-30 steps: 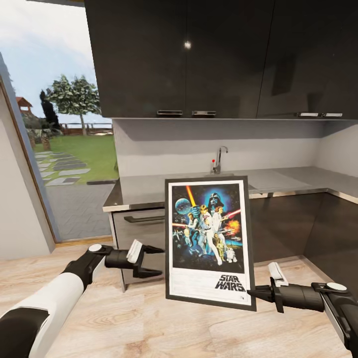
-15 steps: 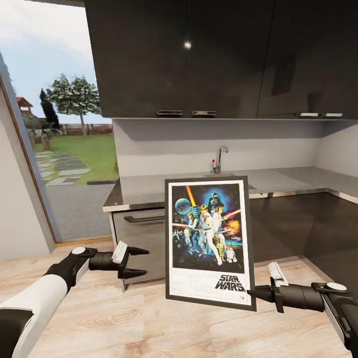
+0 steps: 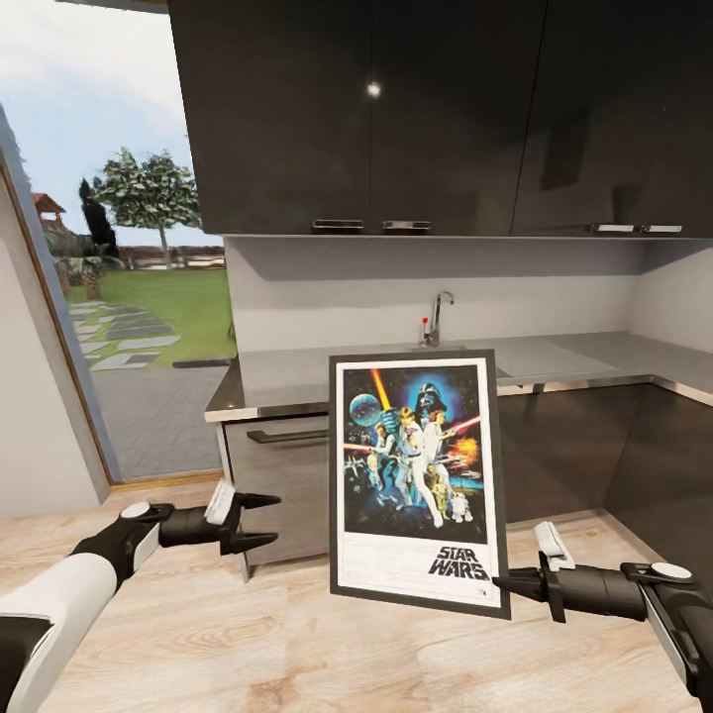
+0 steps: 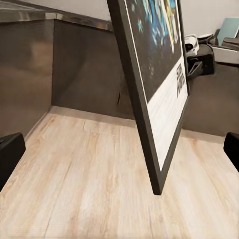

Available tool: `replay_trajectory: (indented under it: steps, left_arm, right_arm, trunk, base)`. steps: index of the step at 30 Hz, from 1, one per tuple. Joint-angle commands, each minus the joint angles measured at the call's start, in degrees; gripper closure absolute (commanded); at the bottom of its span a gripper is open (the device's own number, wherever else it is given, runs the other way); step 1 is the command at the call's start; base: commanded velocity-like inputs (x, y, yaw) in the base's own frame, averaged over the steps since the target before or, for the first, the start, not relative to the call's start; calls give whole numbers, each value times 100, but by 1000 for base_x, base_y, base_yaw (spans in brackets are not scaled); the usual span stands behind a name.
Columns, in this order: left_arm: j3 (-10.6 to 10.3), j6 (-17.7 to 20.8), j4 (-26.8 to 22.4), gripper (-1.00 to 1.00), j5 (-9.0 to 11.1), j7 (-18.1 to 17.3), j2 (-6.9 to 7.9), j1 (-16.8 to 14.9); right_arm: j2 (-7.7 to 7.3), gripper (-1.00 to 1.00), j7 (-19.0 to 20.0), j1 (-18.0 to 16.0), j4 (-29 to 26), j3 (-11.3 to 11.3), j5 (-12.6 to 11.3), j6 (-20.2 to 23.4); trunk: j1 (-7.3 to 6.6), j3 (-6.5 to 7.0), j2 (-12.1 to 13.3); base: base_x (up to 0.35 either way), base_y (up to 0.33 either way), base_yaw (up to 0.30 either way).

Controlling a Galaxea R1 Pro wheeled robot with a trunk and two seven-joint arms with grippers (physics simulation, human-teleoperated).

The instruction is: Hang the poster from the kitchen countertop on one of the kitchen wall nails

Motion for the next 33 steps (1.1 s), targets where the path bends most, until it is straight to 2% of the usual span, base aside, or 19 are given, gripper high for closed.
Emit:
replay_trajectory:
  steps: [1, 2, 6, 8, 9, 12, 13, 18, 20, 25, 26, 28, 30, 33]
  left_arm:
    - [-47, -98, 59, -100, 57, -1, 5, -5]
    - [-47, -152, 120, -100, 57, -1, 6, -5]
    - [-42, -759, 919, -100, 68, -1, 23, -5]
    - [-41, -887, 1056, -100, 99, -1, 61, -4]
    - [-39, -1015, 1199, -100, 179, -1, 193, 126]
    - [-38, -1056, 1247, -100, 324, -1, 304, 321]
    - [-38, -1075, 1265, -100, 511, -1, 361, 480]
    - [-44, -1140, 1284, -100, 1121, -1, 429, 1020]
    - [-40, -1312, 1292, -100, 1488, -1, 490, 1379]
    - [-40, -1423, 1296, -100, 1709, -1, 598, 1774]
    - [-40, -1439, 1297, -100, 1808, -1, 613, 1900]
    - [-39, -1459, 1297, -100, 2100, -1, 658, 2172]
    - [-38, -1469, 1298, -100, 2494, -1, 720, 2469]
    - [-46, -1476, 1290, -100, 2917, -1, 817, 2685]
  right_arm:
    - [0, 100, 31, -4, -2, -9, -2, 73]
    - [-1, 100, 32, -4, -2, -15, -4, 75]
    - [-3, 100, 35, -5, -5, -37, -25, 79]
    - [-3, 100, 36, -6, -8, -37, -28, 80]
    - [-3, 100, 37, -6, -11, -38, -30, 80]
    - [-3, 100, 33, -6, -11, -42, -25, 77]
    - [-3, 100, 32, -5, -12, -43, -21, 75]
    - [-3, 100, 30, -7, -12, -50, -17, 73]
    - [-3, 100, 30, -6, -18, -63, -15, 72]
    - [-3, 100, 33, -5, -25, -76, -15, -32]
    - [-3, 100, 35, -4, -27, -78, -15, -93]
    - [-3, 100, 40, -4, -34, -79, -25, -167]
    - [-3, 100, 44, -4, -40, -80, -29, -197]
    - [-4, 100, 43, -3, -55, -96, -34, -221]
  trunk:
    - [0, -7, -4]
    - [0, -7, -4]
    - [0, -7, -4]
    - [0, -7, -4]
    - [0, -7, -4]
    - [0, -7, -4]
    - [0, -7, -4]
    - [0, -7, -4]
    - [0, -7, -4]
    - [0, -7, -4]
    - [0, -7, -4]
    - [0, -7, -4]
    - [0, -7, -4]
    - [0, -7, -4]
  base:
    - [0, 0, 0]
    - [0, 0, 0]
    - [0, 0, 0]
    - [0, 0, 0]
    - [0, 0, 0]
    - [0, 0, 0]
    - [0, 0, 0]
    - [0, 0, 0]
    - [0, 0, 0]
    - [0, 0, 0]
    - [0, 0, 0]
    - [0, 0, 0]
    - [0, 0, 0]
    - [0, 0, 0]
